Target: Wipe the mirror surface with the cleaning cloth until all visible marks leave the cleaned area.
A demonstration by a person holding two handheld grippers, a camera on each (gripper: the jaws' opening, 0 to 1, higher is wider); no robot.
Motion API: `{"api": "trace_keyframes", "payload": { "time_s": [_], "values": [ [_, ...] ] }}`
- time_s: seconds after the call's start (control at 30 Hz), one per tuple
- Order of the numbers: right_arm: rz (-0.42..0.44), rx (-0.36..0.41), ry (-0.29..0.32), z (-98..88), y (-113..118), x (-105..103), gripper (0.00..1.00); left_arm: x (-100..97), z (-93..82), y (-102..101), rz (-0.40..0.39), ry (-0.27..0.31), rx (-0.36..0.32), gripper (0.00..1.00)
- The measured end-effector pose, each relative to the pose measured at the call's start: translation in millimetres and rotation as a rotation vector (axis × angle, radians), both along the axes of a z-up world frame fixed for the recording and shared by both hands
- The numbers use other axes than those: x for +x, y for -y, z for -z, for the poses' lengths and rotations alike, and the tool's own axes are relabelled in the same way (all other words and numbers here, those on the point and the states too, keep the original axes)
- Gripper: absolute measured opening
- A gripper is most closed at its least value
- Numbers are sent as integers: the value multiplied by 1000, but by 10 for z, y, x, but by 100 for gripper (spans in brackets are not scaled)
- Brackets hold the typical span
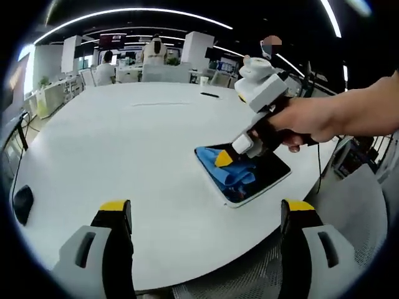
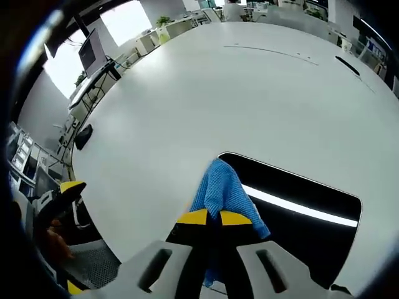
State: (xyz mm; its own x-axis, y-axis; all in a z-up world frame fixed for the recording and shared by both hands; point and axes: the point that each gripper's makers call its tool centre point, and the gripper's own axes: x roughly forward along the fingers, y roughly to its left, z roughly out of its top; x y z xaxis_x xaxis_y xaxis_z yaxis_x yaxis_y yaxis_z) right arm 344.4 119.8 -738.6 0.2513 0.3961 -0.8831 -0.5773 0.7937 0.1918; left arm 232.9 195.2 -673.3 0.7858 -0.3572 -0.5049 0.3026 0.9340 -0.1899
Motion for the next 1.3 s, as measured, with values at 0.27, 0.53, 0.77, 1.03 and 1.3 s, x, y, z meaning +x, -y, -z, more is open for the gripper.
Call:
{"api": "trace_keyframes", "payload": {
  "time_s": [0.27,0.53,0.77,1.03,1.3],
  "values": [
    [-18,-23,21,-6,-25,151,0,-7,38,45,38,-1,19,99],
    [-27,-44,42,-5,-45,260,0,-8,77,44,49,-9,23,99],
    [-31,-55,48,25,-60,332,0,-12,79,37,49,-7,26,99],
    [-39,-56,59,36,-57,325,0,-25,76,39,48,-10,29,97],
    [-21,-44,37,44,-41,342,0,-29,66,54,54,-5,16,99]
  ]
}}
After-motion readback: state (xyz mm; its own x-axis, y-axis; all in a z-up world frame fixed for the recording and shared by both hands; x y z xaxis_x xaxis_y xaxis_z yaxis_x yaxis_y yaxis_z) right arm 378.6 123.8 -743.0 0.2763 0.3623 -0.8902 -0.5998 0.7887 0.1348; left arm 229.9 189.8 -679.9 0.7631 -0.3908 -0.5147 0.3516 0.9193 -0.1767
